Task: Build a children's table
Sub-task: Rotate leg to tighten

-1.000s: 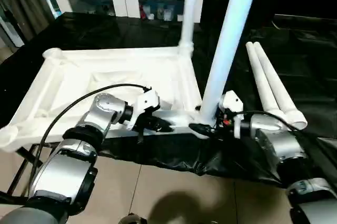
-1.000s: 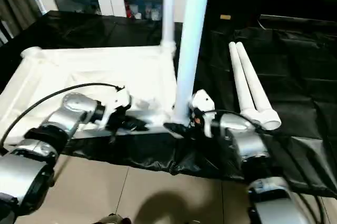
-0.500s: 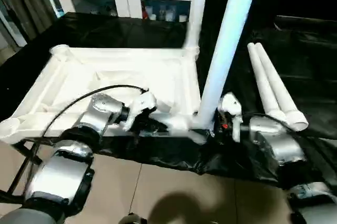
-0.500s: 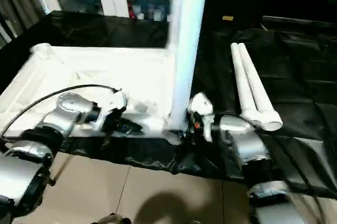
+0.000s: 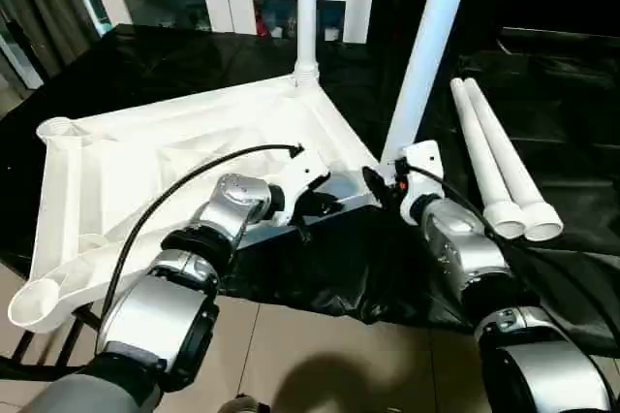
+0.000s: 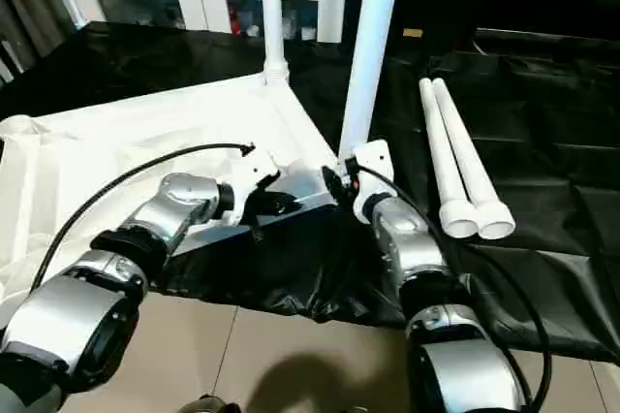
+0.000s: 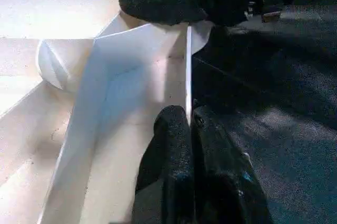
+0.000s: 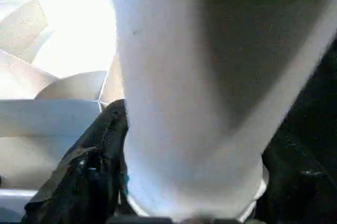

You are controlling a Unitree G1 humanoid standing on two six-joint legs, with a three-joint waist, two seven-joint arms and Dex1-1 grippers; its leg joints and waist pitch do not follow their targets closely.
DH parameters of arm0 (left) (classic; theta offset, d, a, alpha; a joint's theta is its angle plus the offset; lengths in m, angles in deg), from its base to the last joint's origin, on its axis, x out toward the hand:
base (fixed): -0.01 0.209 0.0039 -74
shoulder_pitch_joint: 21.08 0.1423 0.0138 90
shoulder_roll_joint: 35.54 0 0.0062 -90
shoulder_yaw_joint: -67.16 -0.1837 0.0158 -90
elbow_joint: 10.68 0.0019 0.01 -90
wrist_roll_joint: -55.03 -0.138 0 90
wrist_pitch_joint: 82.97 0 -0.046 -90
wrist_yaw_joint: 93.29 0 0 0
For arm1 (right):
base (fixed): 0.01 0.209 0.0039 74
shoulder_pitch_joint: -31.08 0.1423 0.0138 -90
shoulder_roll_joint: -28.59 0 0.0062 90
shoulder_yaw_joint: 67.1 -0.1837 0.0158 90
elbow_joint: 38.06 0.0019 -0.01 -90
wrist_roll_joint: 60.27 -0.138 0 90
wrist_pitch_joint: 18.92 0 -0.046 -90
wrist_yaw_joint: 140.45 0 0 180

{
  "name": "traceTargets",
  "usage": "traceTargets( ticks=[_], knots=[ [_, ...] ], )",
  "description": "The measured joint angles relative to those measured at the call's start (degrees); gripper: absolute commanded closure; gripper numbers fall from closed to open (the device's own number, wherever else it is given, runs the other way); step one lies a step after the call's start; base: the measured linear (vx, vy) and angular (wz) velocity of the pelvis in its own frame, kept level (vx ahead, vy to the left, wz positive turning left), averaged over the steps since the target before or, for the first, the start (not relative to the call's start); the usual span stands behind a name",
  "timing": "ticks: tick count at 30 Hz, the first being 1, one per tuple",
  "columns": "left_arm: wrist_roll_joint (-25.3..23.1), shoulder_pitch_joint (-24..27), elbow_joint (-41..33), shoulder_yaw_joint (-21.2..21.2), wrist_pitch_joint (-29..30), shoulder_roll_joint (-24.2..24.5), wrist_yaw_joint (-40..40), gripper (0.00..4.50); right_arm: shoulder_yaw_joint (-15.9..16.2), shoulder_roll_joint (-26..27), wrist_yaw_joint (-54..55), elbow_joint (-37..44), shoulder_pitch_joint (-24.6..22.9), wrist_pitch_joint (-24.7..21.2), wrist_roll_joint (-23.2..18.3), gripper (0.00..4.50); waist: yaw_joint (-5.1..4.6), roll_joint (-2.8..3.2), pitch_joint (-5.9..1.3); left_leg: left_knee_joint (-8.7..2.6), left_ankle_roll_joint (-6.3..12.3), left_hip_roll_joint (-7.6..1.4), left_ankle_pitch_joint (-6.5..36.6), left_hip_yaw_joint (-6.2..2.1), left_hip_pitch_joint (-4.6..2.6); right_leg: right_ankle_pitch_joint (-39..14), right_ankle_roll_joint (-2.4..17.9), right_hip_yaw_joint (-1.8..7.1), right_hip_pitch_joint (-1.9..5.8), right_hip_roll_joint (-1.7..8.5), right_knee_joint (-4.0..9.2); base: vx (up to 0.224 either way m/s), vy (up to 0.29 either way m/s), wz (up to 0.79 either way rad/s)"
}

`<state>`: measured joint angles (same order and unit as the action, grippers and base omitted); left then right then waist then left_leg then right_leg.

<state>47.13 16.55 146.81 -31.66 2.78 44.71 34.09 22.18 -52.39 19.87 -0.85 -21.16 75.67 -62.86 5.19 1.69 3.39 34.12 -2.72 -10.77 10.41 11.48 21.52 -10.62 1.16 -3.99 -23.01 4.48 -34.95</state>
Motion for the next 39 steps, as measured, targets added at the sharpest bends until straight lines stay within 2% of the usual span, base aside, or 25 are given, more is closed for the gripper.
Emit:
traceTargets(
  ticks=[1,3,4,6,11,14,17,19,22,28,32,36,39],
  knots=[
    [-0.21,0.05,0.00,-0.04,-0.67,0.27,-0.77,4.50,0.02,-0.25,-1.38,-0.22,-0.09,0.84,0.03,0.85,-0.04,0.01,0.01,0.00,0.00,0.00,0.00,0.00,0.01,0.00,0.00,0.00,-0.01,0.00,-0.01,0.000,0.000,0.00],
    [-0.36,0.20,0.00,-0.09,-1.80,0.96,-2.28,4.50,0.30,-1.16,-4.71,-0.27,-0.39,2.14,0.04,0.85,-0.08,0.02,0.02,0.00,0.00,-0.03,0.00,0.00,0.03,0.00,0.00,-0.02,-0.05,-0.01,-0.01,0.000,0.000,0.00],
    [-0.42,0.27,0.00,-0.10,-2.13,1.15,-2.75,4.50,0.38,-1.31,-5.70,-0.27,-0.45,2.44,0.00,0.64,-0.09,0.05,0.03,0.00,0.01,-0.05,0.00,0.00,0.05,0.00,0.00,-0.03,-0.07,-0.02,-0.02,0.000,0.000,0.00],
    [-0.42,0.38,0.00,-0.22,-2.85,1.57,-4.26,4.50,0.97,-2.20,-8.49,-0.27,-0.54,3.20,-0.04,0.64,-0.06,0.08,0.05,0.00,0.05,-0.08,-0.03,0.00,0.11,0.00,0.00,-0.06,-0.12,-0.03,-0.02,0.000,0.000,0.00],
    [0.86,1.87,-0.52,-0.72,-6.39,5.34,-14.58,4.50,4.62,-7.21,-25.76,3.30,-3.46,6.06,-1.40,0.64,0.03,0.07,0.05,0.01,0.18,-0.12,-0.09,0.00,0.21,-0.01,0.00,-0.12,-0.14,-0.03,0.00,0.000,0.000,0.00],
    [1.49,2.47,-0.85,-0.70,-7.00,6.82,-19.61,4.50,5.76,-9.00,-33.98,5.83,-5.19,5.60,-2.56,0.64,0.03,0.08,0.05,0.09,0.20,-0.12,-0.08,-0.01,0.26,0.00,0.00,-0.11,-0.14,-0.03,-0.01,0.000,0.000,0.00],
    [1.80,2.95,-0.95,-0.75,-7.56,8.15,-25.05,4.50,8.12,-12.27,-43.19,10.40,-6.96,2.98,-4.09,0.64,0.25,0.06,0.06,0.14,0.20,-0.14,-0.07,-0.02,0.32,0.00,0.00,-0.12,-0.14,-0.03,-0.01,0.000,0.000,0.00],
    [2.01,3.03,-0.95,-0.81,-8.07,8.88,-27.44,4.50,9.14,-13.06,-46.67,12.09,-7.26,1.77,-4.67,0.98,0.35,0.06,0.06,0.16,0.19,-0.16,-0.07,-0.03,0.33,0.00,0.00,-0.15,-0.14,-0.03,-0.02,0.000,0.000,0.00],
    [2.19,3.18,-1.01,-1.16,-8.34,9.51,-30.80,4.50,9.68,-13.84,-50.51,13.91,-7.91,-0.42,-6.12,1.11,0.72,0.05,0.06,0.18,0.18,-0.16,-0.06,-0.03,0.35,0.00,0.00,-0.14,-0.14,-0.03,-0.02,0.000,0.000,0.00],
    [2.46,3.51,-1.53,-1.66,-8.82,10.34,-33.48,4.50,10.17,-14.53,-54.02,16.76,-8.67,-4.06,-7.01,1.68,1.35,0.06,0.06,0.19,0.14,-0.17,-0.03,-0.03,0.37,0.00,0.00,-0.15,-0.16,-0.03,-0.02,0.000,0.000,0.00],
    [2.45,3.51,-1.51,-1.65,-9.24,10.19,-33.15,4.50,10.12,-14.56,-53.82,17.80,-9.12,-5.00,-7.03,1.73,1.48,0.06,0.06,0.21,0.08,-0.17,0.01,-0.03,0.37,0.00,0.00,-0.15,-0.16,-0.03,-0.03,0.000,0.000,0.00],
    [1.52,3.35,-1.36,-1.60,-8.97,9.53,-28.89,4.50,9.03,-13.01,-48.67,17.10,-9.40,-5.01,-6.57,1.76,1.46,0.05,0.05,0.22,0.07,-0.18,0.01,-0.03,0.34,0.01,0.01,-0.14,-0.15,-0.03,-0.09,0.000,0.000,0.00],
    [0.47,2.54,-0.97,-1.62,-7.67,8.30,-22.47,4.50,6.91,-10.45,-39.71,14.19,-8.37,-4.51,-5.27,1.76,1.07,0.01,0.04,0.28,0.05,-0.18,0.01,-0.03,0.26,0.07,0.06,-0.13,-0.11,-0.03,-0.15,0.000,0.000,0.00]
  ],
)
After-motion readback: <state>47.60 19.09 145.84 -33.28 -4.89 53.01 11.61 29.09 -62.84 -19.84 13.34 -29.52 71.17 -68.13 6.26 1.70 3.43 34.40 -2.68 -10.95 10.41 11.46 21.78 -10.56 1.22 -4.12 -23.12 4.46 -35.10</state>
